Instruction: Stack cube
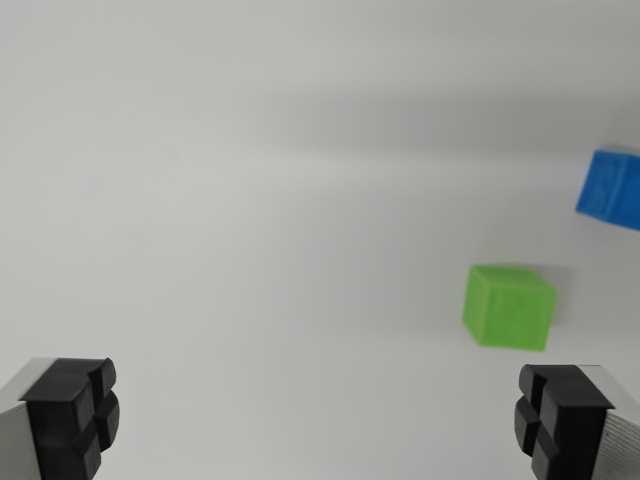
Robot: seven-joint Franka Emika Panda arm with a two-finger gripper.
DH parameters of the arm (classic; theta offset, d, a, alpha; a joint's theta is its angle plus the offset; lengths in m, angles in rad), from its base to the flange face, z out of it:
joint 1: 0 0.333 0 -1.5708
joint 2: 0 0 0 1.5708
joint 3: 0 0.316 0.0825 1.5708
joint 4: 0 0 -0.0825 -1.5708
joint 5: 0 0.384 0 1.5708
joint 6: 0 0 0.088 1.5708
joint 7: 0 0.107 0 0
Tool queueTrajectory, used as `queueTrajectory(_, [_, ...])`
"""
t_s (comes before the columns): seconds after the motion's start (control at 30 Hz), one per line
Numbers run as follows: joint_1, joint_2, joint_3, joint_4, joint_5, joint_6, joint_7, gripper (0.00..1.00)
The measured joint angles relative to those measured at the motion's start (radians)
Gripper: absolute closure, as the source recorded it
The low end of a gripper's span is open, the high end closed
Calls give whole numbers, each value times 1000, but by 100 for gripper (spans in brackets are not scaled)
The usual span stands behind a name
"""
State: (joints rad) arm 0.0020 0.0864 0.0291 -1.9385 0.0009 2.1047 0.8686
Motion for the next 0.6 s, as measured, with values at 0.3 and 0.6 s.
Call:
queueTrajectory(0.3, [-3, 6, -4, -5, 0, 8, -2, 0])
queueTrajectory(0.6, [-9, 15, -13, -17, 0, 26, -6, 0])
